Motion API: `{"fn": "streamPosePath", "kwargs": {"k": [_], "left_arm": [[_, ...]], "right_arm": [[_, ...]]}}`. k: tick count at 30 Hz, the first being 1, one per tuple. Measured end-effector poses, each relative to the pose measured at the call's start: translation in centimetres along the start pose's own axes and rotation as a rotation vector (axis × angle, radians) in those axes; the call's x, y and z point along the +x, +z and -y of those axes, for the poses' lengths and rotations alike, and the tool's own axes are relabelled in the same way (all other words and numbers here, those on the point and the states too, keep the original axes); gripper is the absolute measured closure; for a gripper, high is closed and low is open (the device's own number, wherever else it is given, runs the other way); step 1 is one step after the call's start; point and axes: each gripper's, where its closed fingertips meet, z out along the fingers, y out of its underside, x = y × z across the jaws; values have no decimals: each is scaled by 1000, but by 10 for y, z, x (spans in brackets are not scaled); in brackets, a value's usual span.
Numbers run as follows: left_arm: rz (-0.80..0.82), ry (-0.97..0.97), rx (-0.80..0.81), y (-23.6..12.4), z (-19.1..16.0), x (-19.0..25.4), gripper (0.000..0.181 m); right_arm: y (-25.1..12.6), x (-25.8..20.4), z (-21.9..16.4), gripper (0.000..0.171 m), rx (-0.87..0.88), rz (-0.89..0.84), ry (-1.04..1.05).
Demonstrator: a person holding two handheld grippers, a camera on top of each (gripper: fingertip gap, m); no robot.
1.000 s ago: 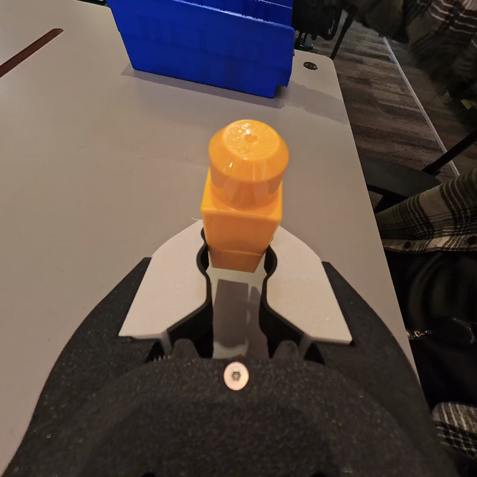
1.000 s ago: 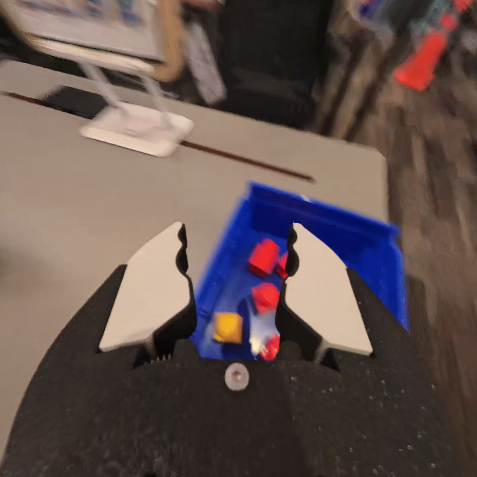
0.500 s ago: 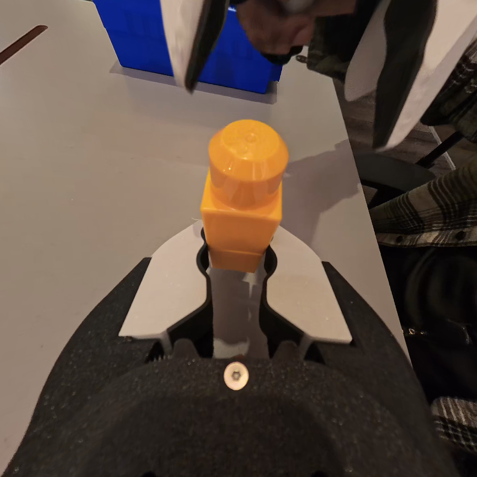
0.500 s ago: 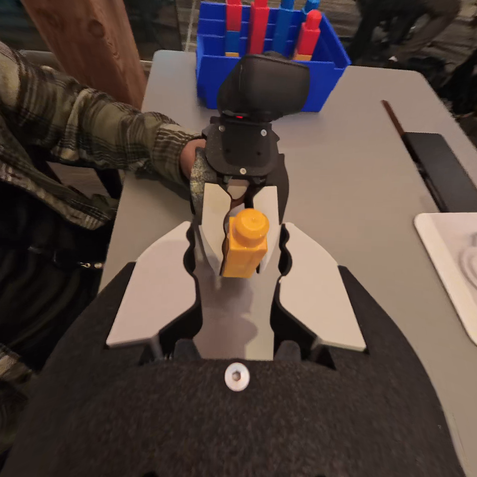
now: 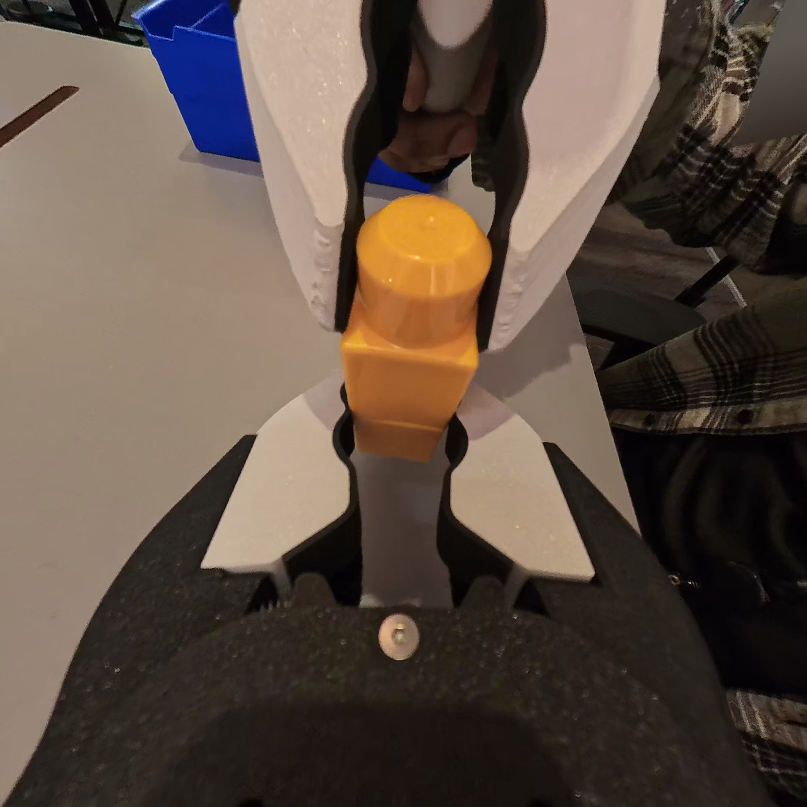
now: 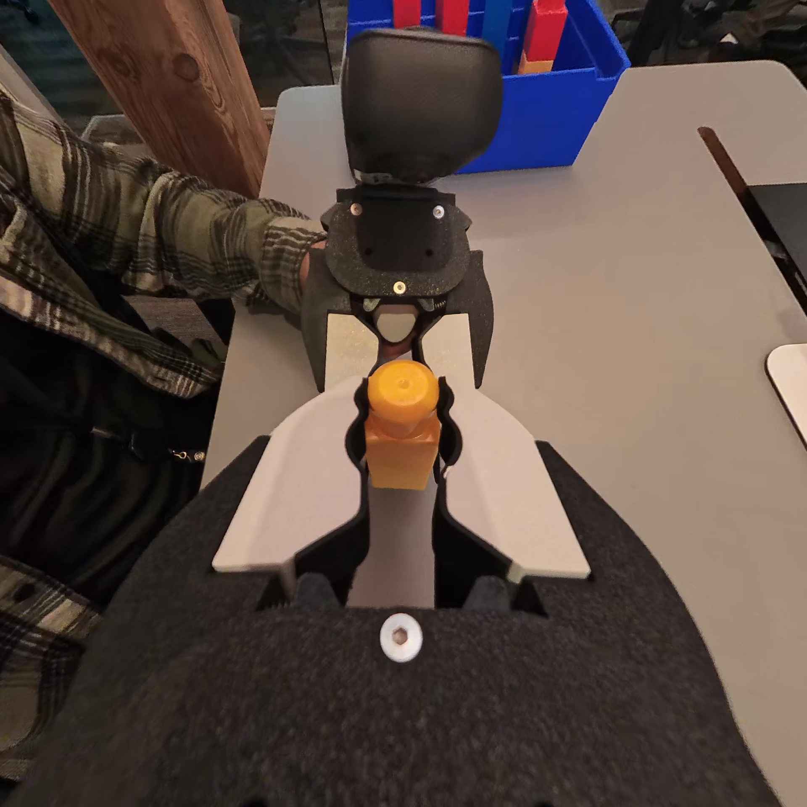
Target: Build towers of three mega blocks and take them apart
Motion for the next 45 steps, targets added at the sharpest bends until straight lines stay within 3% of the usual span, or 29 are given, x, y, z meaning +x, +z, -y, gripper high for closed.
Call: {"fn": "streamPosePath", "kwargs": {"k": [17, 25, 38, 41, 45], "left_arm": [[6, 34, -68, -3, 0, 9, 143], [-38, -26, 83, -13, 20, 10, 144], [-76, -47, 259, -30, 39, 10, 146], [6, -1, 80, -10, 9, 3, 146], [22, 10, 281, -30, 46, 7, 146]], "right_arm": [[-3, -9, 7, 142, 36, -3, -40], [-12, 0, 27, 143, 211, -30, 58], [-25, 5, 45, 142, 328, -66, 81], [-73, 26, 73, 142, 580, -140, 159], [-113, 41, 69, 142, 486, -333, 70]]}}
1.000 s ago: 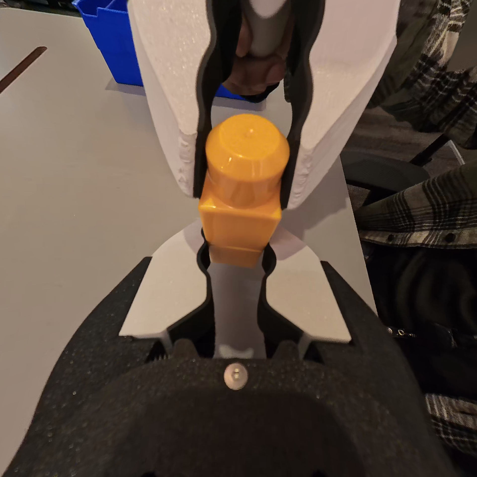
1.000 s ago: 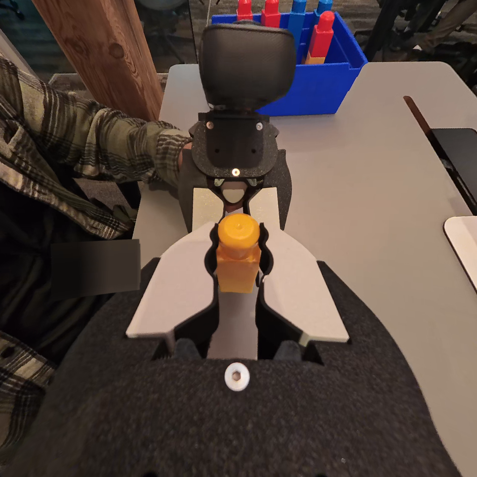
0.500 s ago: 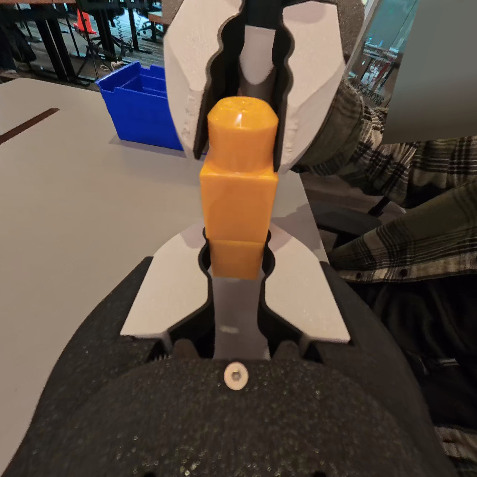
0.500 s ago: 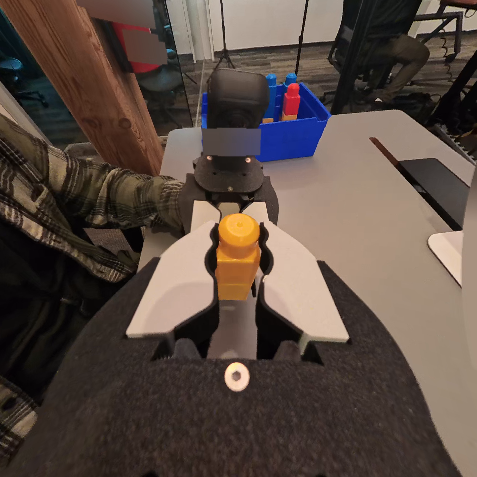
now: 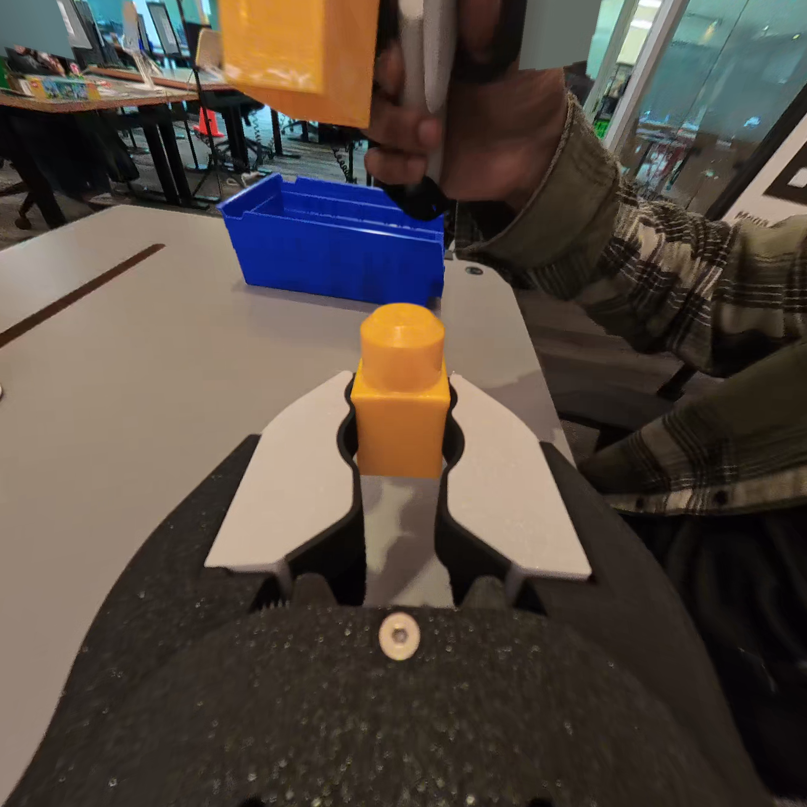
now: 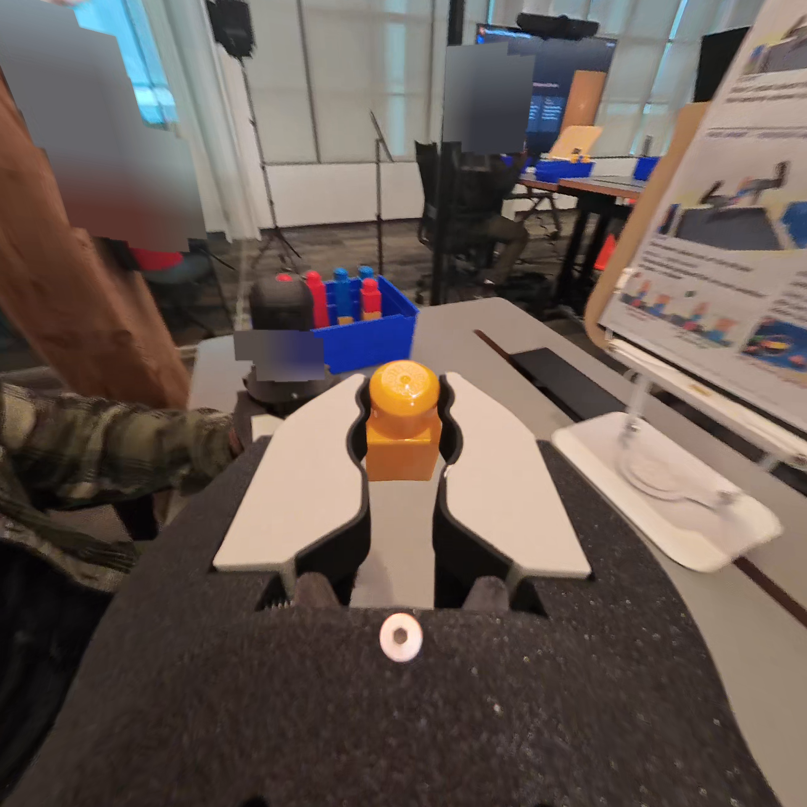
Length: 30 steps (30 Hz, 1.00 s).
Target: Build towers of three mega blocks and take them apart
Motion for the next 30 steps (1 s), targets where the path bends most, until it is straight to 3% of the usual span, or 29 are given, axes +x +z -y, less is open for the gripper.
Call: {"fn": "streamPosePath", "kwargs": {"k": [3, 6, 10, 14, 18, 23, 27, 30], "left_arm": [[8, -13, -58, 2, -17, -5, 146], [8, 39, -78, 5, -19, 0, 146], [-18, 69, -85, 10, -18, 9, 146], [-32, 71, -91, 13, -21, 11, 146], [-40, 68, -92, 14, -24, 11, 146], [-35, 56, -87, 13, -24, 8, 146], [-37, 44, -95, 12, -27, 6, 146], [-45, 26, -95, 13, -28, 6, 146]], "right_arm": [[-46, 36, 4, 142, -75, -198, -71], [-132, 102, -18, 142, -230, -522, -66], [-252, 159, -77, 142, -317, -809, 115], [-312, 188, -139, 142, -350, -964, 266], [-342, 210, -184, 142, -423, -1090, 326], [-351, 217, -217, 140, -452, -1100, 412], [-347, 214, -191, 111, -386, -1085, 349], [-301, 186, -133, 110, -295, -900, 217]]}}
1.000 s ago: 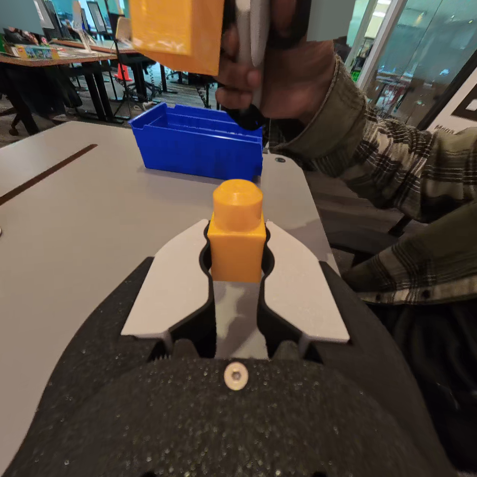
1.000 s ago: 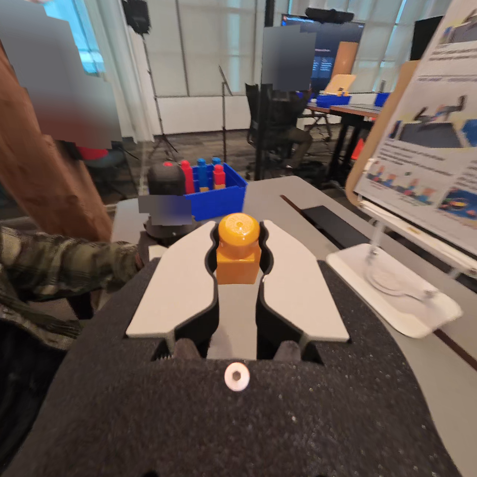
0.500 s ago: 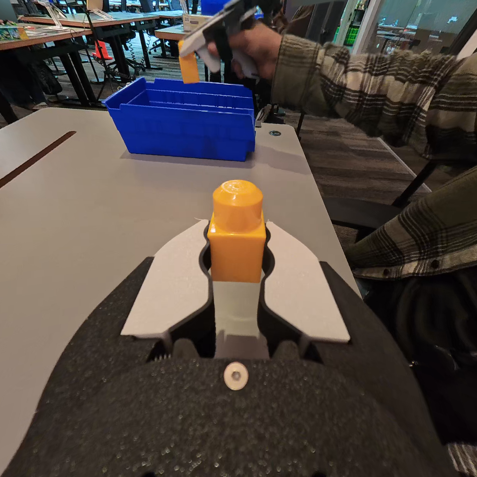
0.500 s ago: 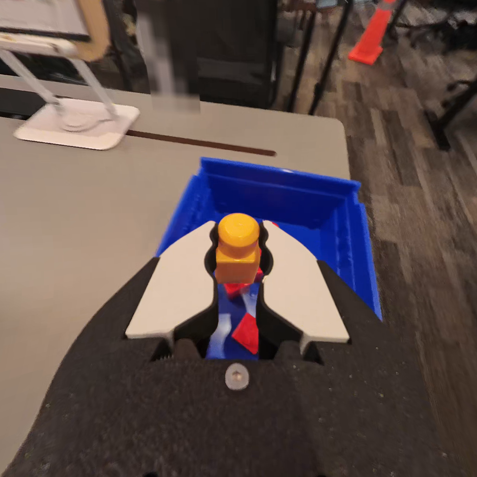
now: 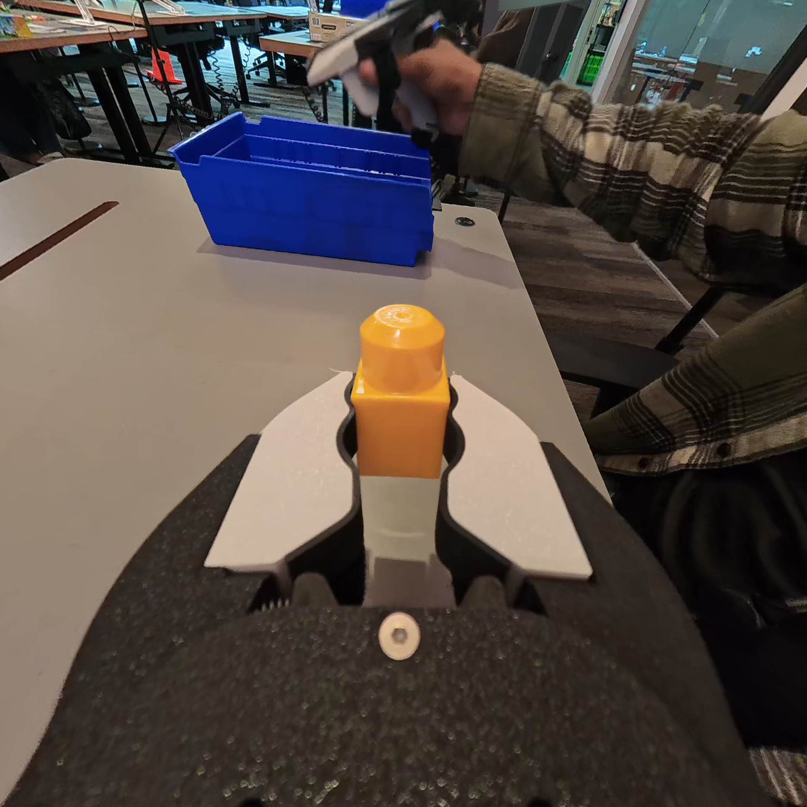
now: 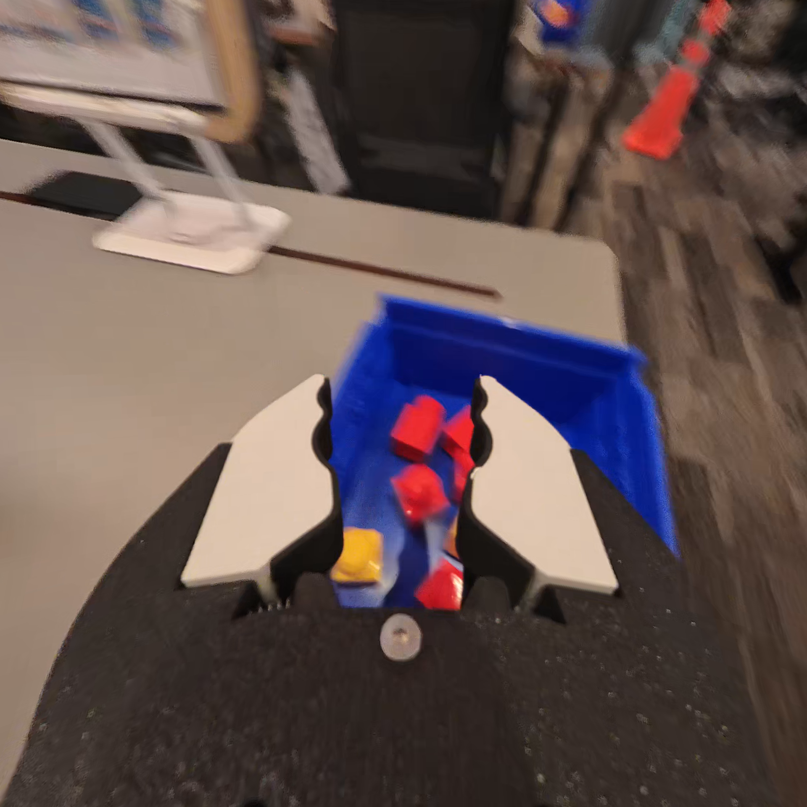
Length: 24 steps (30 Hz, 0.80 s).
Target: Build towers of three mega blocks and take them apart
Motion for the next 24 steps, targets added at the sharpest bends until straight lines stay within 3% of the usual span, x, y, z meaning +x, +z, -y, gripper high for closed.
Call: {"fn": "streamPosePath", "kwargs": {"k": [4, 7, 10, 15, 24], "left_arm": [[-2, 1, -1, 2, 0, 0, 146], [-9, 10, 3, 2, 1, 3, 146], [-21, 16, 8, 2, 2, 5, 146], [-30, 31, 15, 0, 4, 8, 146], [-36, 62, 22, -2, 9, 13, 146]], "right_arm": [[-18, -168, 52, 111, 124, 460, -245], [-25, -290, 44, 103, 109, 758, -425], [-22, -372, 19, 114, 52, 930, -587], [-9, -422, 0, 122, -25, 1040, -684], [-1, -428, -13, 142, -124, 1105, -613]]}}
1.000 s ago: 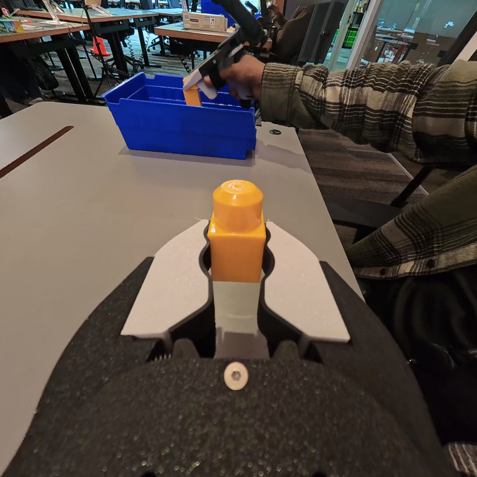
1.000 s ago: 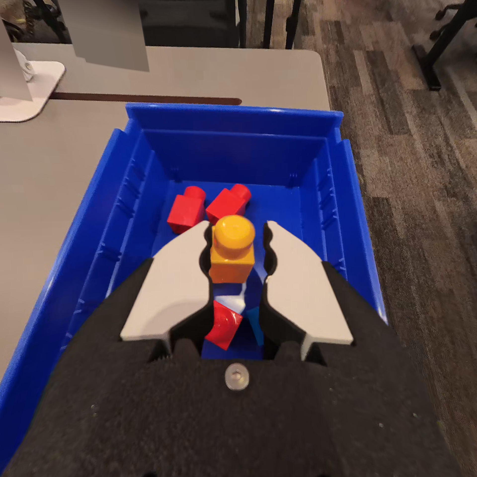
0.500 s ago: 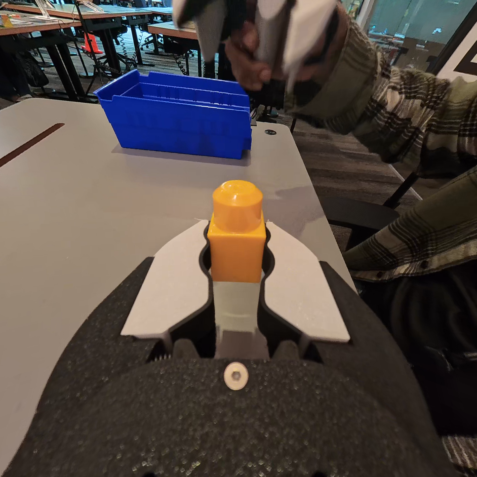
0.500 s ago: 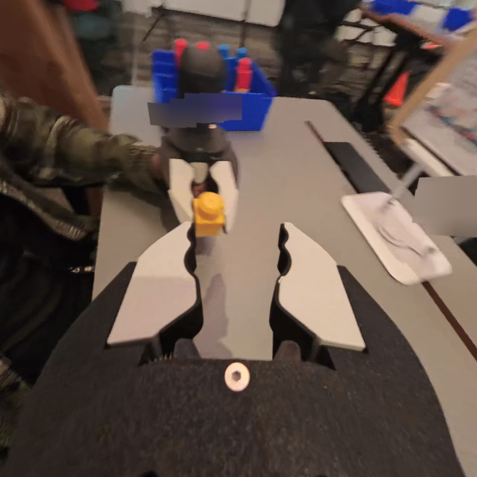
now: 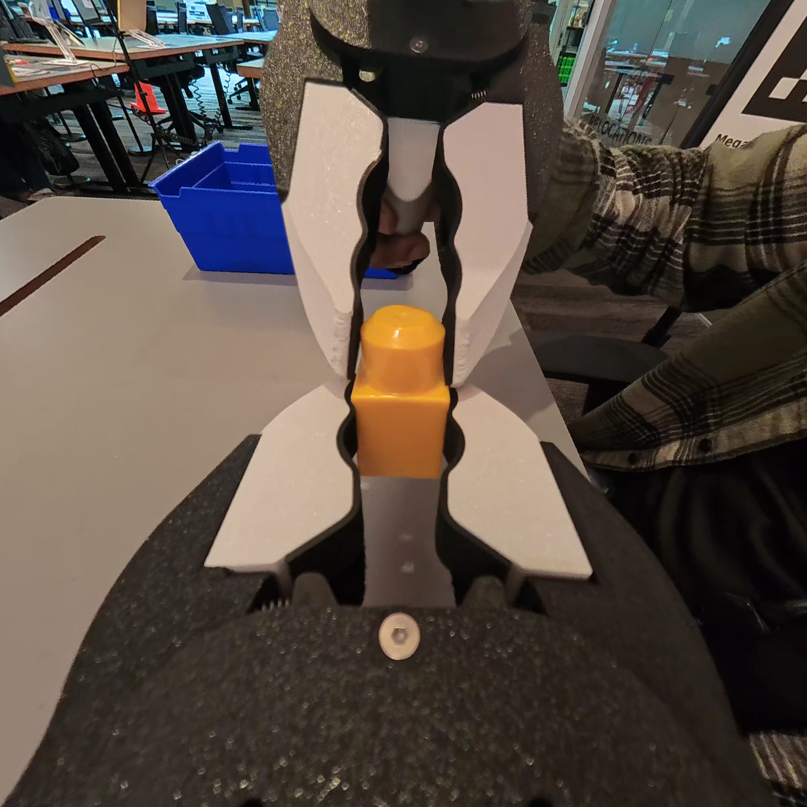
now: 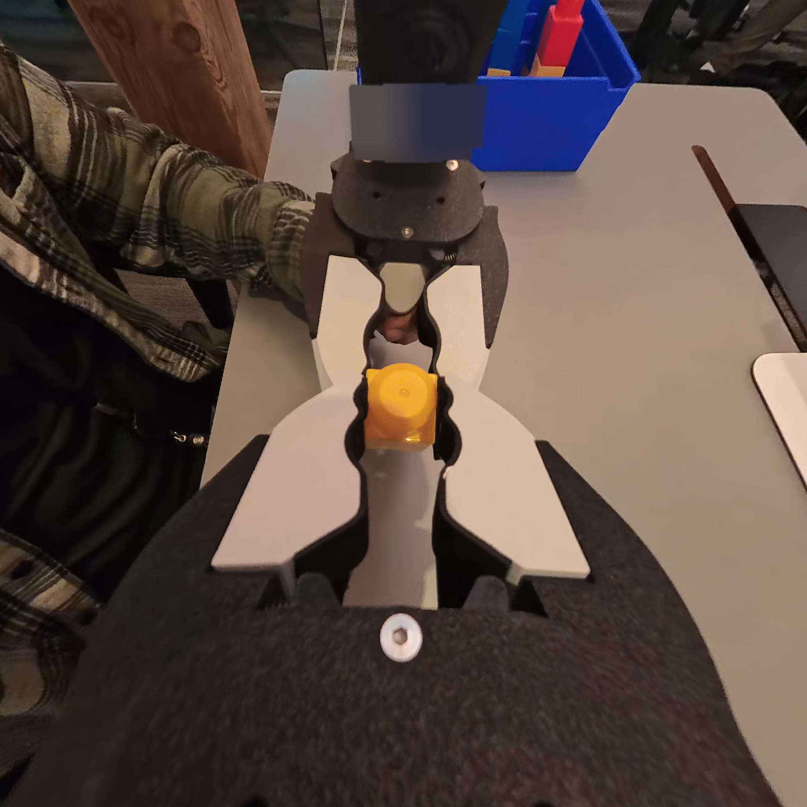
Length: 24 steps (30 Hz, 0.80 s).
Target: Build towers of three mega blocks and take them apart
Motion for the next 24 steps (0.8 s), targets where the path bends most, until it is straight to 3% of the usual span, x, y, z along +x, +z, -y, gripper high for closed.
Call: {"fn": "streamPosePath", "kwargs": {"k": [5, 9, 13, 16, 20, 24], "left_arm": [[-7, -13, 23, 1, 3, -1, 139], [1, -79, 30, 3, -1, -9, 119], [-12, -82, 51, 4, 4, -6, 115], [-15, -84, 48, 6, 3, -5, 113], [-10, -86, 34, 10, -3, -8, 111], [-10, -93, 26, 12, -7, -10, 112]], "right_arm": [[-24, 3, 16, 142, 92, -74, -8], [-118, 49, 6, 142, 129, -416, 81], [-263, 99, -75, 142, 15, -903, 286], [-344, 115, -154, 142, -31, -1116, 495], [-374, 133, -239, 141, -15, -1195, 728], [-387, 148, -303, 142, -140, -1328, 831]]}}
